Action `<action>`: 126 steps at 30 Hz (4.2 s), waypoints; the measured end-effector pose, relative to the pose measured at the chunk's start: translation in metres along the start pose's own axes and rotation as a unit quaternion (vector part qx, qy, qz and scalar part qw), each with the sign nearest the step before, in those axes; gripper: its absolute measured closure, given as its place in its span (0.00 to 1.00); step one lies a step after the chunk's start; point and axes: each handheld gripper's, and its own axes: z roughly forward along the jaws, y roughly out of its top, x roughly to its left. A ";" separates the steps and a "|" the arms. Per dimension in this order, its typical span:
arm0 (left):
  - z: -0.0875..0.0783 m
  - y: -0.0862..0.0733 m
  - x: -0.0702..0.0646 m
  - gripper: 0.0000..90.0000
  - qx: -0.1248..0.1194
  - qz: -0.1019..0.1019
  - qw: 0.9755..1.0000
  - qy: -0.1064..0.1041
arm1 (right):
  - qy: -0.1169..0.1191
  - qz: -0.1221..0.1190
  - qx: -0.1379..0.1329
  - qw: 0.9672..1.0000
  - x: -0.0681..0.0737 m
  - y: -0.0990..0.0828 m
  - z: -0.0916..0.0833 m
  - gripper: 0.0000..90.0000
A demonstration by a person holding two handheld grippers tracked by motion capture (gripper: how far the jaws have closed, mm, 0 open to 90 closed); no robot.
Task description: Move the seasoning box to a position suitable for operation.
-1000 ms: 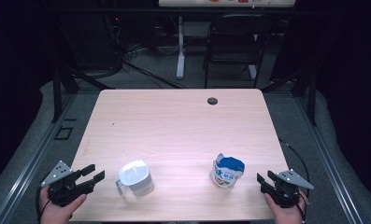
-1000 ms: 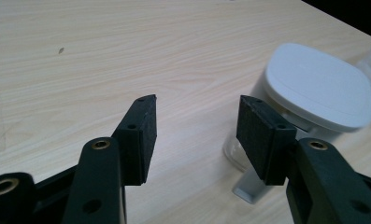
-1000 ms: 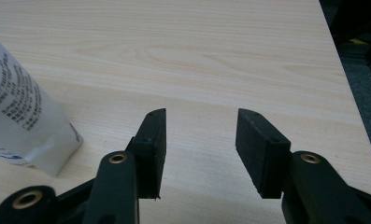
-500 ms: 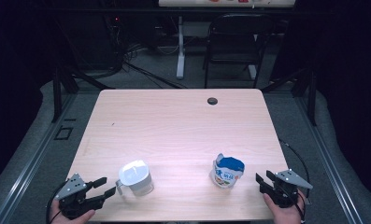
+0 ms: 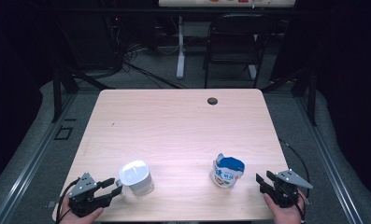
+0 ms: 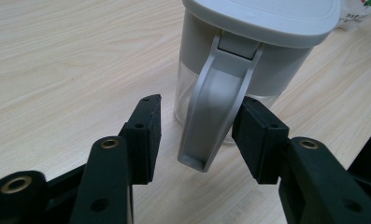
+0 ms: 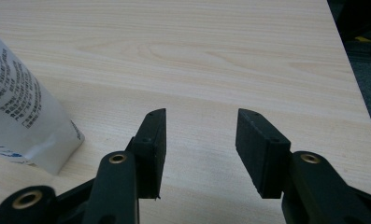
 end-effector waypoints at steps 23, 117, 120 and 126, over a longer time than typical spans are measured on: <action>0.024 0.020 -0.015 0.76 0.031 0.048 0.998 0.010 | -0.001 0.007 -0.003 1.000 -0.002 0.000 -0.003 0.59; 0.045 0.092 -0.059 1.00 -0.015 0.086 0.992 -0.086 | 0.008 -0.002 -0.008 1.000 0.004 0.000 -0.004 0.59; 0.045 0.092 -0.058 1.00 -0.016 0.085 0.992 -0.087 | 0.009 -0.005 -0.012 1.000 0.005 0.001 -0.005 0.59; 0.044 0.091 -0.058 1.00 -0.016 0.084 0.993 -0.086 | 0.008 -0.007 -0.023 1.000 0.009 0.008 -0.015 0.60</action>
